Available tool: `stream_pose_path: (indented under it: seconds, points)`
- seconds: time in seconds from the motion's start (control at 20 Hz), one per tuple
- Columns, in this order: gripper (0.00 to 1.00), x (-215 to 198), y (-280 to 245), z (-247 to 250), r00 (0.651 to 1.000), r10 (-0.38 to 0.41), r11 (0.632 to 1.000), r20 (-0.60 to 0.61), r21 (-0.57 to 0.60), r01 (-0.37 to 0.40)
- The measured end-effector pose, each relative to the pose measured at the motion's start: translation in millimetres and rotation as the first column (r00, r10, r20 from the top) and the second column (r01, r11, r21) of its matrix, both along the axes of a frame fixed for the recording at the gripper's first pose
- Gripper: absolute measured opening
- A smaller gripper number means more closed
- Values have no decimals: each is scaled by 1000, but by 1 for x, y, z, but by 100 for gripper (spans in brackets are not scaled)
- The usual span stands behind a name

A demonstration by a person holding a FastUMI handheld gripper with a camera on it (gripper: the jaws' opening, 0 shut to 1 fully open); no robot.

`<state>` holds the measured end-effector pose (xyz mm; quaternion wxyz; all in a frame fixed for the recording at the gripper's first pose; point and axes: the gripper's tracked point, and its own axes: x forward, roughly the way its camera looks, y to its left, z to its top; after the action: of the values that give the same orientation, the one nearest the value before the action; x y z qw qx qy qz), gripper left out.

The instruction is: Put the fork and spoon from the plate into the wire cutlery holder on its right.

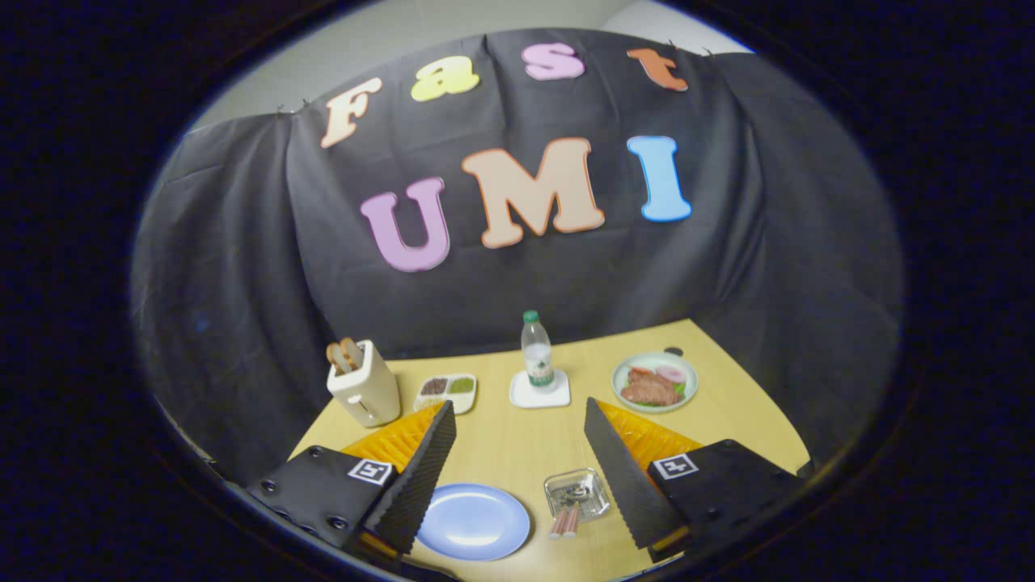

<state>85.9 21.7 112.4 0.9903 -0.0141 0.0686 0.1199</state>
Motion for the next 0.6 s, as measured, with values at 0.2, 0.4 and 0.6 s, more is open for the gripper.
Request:
stream_pose_path:
  seconds: [0.2,0.4,0.6]
  points:
    - [100,-21,-13,24,978,-16,994,210,-99,38]
    - [100,-40,4,7,956,33,987,292,-157,14]
    - [100,-50,24,-12,947,110,971,303,-234,-38]
